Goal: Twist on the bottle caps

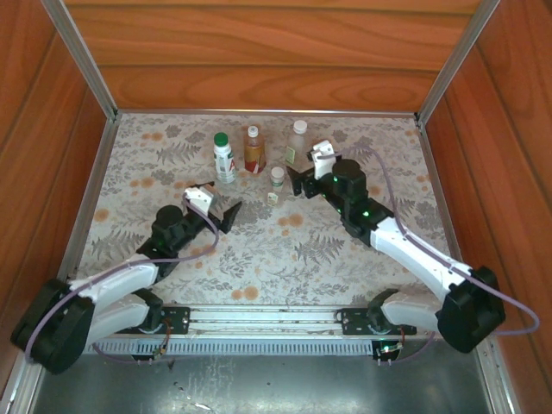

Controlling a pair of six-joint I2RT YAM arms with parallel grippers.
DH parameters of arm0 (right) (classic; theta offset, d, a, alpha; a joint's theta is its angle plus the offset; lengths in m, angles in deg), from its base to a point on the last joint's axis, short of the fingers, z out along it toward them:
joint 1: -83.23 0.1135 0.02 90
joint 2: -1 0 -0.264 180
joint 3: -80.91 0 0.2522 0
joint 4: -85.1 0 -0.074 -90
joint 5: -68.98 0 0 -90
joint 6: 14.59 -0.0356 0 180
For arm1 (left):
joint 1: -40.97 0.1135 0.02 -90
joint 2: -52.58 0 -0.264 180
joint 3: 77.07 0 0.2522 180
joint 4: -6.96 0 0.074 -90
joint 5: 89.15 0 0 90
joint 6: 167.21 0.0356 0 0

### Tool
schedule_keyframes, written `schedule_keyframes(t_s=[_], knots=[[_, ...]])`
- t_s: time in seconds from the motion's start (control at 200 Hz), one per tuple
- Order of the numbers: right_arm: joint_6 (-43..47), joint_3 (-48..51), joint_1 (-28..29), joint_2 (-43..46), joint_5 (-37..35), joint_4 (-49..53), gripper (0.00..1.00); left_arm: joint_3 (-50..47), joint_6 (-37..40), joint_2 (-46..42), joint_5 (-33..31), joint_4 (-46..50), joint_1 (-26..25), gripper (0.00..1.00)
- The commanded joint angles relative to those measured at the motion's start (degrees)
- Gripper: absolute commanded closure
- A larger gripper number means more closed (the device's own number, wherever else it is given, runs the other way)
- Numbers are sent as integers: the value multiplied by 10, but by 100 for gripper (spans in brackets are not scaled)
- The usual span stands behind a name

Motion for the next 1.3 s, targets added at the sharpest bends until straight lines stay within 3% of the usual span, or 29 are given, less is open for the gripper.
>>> schedule_keyframes(t_s=[0.0, 0.105, 0.23, 0.515, 0.679, 0.764, 0.859, 0.969, 1.294], knots=[[45, 60, -29, 42, -61, -21, 0, 13, 56, -61, -53, 135, 36, 0], [58, 120, -77, 77, -83, -52, 0, 14, 65, -71, -92, 151, 75, 0], [74, 175, -143, 72, -86, -104, 0, 20, 65, -24, -101, 149, 131, 0], [18, 217, -273, -87, 18, -271, 0, 3, 43, 104, -97, 13, 254, 0], [-24, 225, -325, -179, 74, -361, 0, 25, -5, 216, -49, -69, 318, 0], [-35, 219, -343, -219, 101, -399, 0, 40, -18, 277, -57, -98, 327, 0], [-44, 194, -353, -205, 116, -322, 0, 57, -24, 324, -85, -120, 327, 0], [-41, 189, -353, -208, 117, -317, 0, 68, -38, 332, -121, -112, 327, 0], [-39, 187, -352, -207, 119, -311, 0, 68, -31, 329, -110, -108, 325, 0]])
